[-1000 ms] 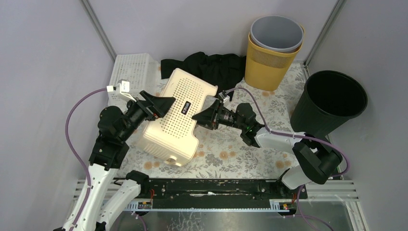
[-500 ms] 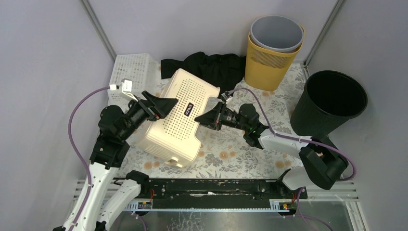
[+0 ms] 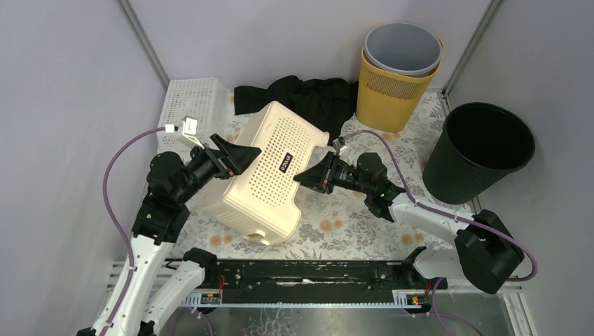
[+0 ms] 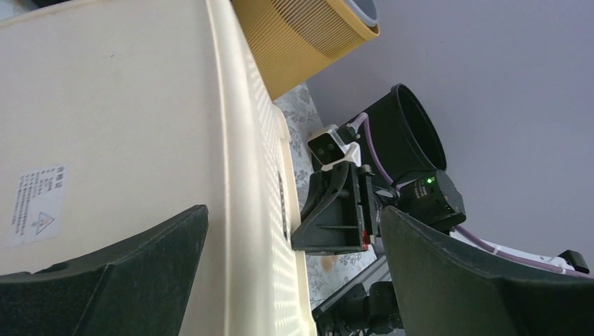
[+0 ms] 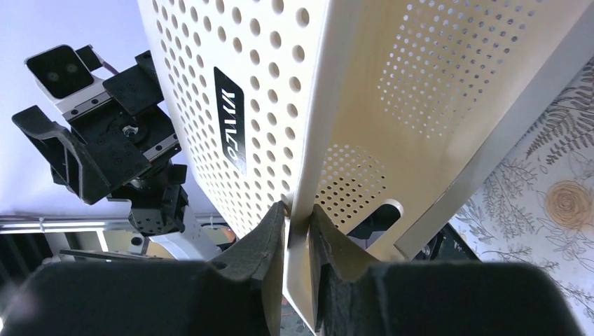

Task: Turn the large container upside down
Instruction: Turn the container upside down at the center of the board.

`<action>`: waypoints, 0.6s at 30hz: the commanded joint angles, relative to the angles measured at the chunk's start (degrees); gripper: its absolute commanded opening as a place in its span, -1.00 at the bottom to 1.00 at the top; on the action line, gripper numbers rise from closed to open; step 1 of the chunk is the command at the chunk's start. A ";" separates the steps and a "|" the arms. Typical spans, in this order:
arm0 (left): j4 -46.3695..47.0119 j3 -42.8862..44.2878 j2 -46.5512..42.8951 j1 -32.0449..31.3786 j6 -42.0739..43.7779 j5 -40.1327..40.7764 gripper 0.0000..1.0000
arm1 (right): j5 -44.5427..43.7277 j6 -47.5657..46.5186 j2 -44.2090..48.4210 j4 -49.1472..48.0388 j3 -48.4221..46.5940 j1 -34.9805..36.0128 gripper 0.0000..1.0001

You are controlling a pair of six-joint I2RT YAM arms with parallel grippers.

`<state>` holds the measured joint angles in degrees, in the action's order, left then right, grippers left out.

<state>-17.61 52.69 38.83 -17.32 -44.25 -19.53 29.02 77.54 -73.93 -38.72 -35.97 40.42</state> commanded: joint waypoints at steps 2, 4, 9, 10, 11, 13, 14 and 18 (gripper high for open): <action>-2.41 -0.60 0.22 -0.32 -0.04 -1.27 1.00 | -2.82 -4.12 1.27 7.61 3.48 -1.52 -0.56; -2.36 -0.72 0.11 -0.34 -0.05 -1.19 1.00 | -2.87 -4.20 1.83 7.81 4.27 -1.70 -0.57; -2.35 -0.62 0.12 -0.34 -0.13 -1.19 1.00 | -2.83 -4.44 3.18 8.70 5.67 -2.19 -0.58; -2.35 -0.65 0.11 -0.36 -0.13 -1.24 1.00 | -2.97 -4.76 3.51 9.24 5.91 -2.27 -0.58; -2.29 -0.65 0.18 -0.30 -0.14 -1.27 1.00 | -3.14 -4.99 3.79 9.80 6.09 -2.28 -0.58; -2.34 -0.64 0.06 -0.34 -0.14 -1.23 1.00 | -3.33 -5.28 4.50 10.48 6.69 -2.50 -0.58; -2.35 -0.61 -0.04 -0.34 -0.21 -1.24 1.00 | -3.35 -5.27 4.76 10.50 7.16 -2.54 -0.57; -2.35 -0.63 -0.20 -0.34 -0.39 -1.14 1.00 | -3.26 -5.34 5.58 11.13 8.53 -3.04 -0.55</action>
<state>-20.56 52.25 39.22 -17.32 -44.36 -19.73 28.10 75.00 -68.49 -34.41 -29.50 38.13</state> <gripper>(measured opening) 0.998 0.225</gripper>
